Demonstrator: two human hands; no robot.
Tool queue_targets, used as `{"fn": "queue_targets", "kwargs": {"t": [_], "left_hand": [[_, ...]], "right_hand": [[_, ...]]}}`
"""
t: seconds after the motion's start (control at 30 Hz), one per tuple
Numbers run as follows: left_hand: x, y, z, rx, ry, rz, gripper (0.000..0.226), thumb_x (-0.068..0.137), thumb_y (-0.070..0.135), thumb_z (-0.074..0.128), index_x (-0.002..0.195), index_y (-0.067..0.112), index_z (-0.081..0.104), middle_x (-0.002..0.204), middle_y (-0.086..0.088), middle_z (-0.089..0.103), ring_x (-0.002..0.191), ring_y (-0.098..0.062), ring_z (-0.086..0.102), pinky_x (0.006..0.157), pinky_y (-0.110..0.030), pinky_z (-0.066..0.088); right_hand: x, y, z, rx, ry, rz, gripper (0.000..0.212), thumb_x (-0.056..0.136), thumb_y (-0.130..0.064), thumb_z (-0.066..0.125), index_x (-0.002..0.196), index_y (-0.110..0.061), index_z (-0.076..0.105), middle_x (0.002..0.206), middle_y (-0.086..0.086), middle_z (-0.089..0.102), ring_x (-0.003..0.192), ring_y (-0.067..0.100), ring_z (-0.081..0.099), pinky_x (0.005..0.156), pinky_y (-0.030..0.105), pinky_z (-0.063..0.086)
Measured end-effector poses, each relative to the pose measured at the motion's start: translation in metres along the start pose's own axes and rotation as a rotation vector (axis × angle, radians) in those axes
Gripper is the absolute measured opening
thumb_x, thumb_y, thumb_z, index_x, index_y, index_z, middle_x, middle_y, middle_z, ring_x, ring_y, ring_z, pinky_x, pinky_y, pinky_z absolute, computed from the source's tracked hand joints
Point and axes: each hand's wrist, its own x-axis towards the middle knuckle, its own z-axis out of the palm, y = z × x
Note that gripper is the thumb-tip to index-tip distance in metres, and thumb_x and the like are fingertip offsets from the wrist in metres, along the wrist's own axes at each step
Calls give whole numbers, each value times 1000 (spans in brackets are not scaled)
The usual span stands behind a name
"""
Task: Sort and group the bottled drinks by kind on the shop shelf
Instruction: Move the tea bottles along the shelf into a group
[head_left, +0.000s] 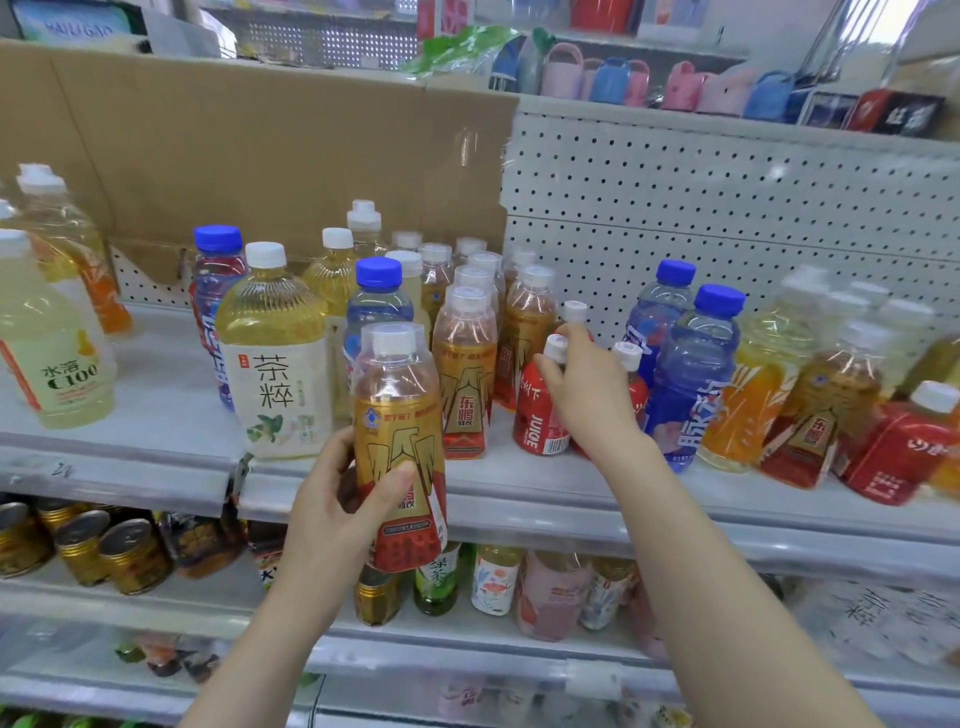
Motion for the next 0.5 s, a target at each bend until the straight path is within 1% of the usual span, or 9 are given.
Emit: {"fn": "queue_targets", "kwargs": {"t": [0.1,0.17,0.23,0.3,0.33,0.37,0.4,0.47,0.5], "left_hand": [[0,0,8,16,5,5,63,63,60,69,117,29,60,107,12,73,98,-8,70,73,-20,58],[0,1,14,47,5,9,63,64,61,69,119,30,59,108,14,73,99,-6,70,74,-24,59],[1,4,24,69,-9,22,63,65,62,68,119,31,58,108,17,72,99,-2,69,76,-23,57],[3,6,39,74,-37,34,60,69,60,71,120,32,56,108,20,71,100,0,68,78,-20,57],[6,6,49,77,-53,32,58,73,59,73,121,33,55,108,21,71,101,0,68,80,-20,57],[9,7,60,80,-71,28,56,76,59,74,121,34,54,109,21,70,102,0,67,83,-23,57],[14,5,72,92,-84,31,53,77,58,72,121,36,53,110,20,70,104,0,66,86,-25,56],[29,0,97,140,-94,44,49,80,52,71,123,36,52,113,15,68,108,0,63,94,-31,53],[37,-3,110,155,-94,44,50,84,46,72,128,32,51,118,14,66,111,-2,61,98,-35,52]], "right_hand": [[-15,2,-6,120,7,-32,33,102,-32,58,130,-18,49,104,-1,64,88,14,57,69,29,45],[-30,7,-12,152,55,-43,30,102,-35,58,128,-22,50,100,-9,59,86,10,55,65,26,40],[-46,16,-24,206,146,-30,27,102,-35,58,125,-23,52,96,-11,58,81,8,54,67,25,38],[-59,29,-41,273,258,-12,22,102,-31,58,121,-21,54,86,-15,58,72,-1,53,62,11,36],[-64,36,-51,295,310,2,20,102,-29,58,120,-21,55,83,-17,57,72,-5,53,61,8,36],[-68,43,-61,315,348,13,17,102,-27,57,118,-21,55,83,-18,58,73,-6,53,60,8,36],[-71,50,-70,328,369,20,15,103,-27,56,116,-22,54,85,-16,59,74,-3,54,61,11,35],[-74,64,-86,320,394,22,14,103,-27,55,115,-20,54,88,-8,62,75,11,57,66,28,37],[-75,71,-93,311,400,26,17,103,-27,55,117,-18,56,90,-5,63,79,16,57,70,31,36]]}}
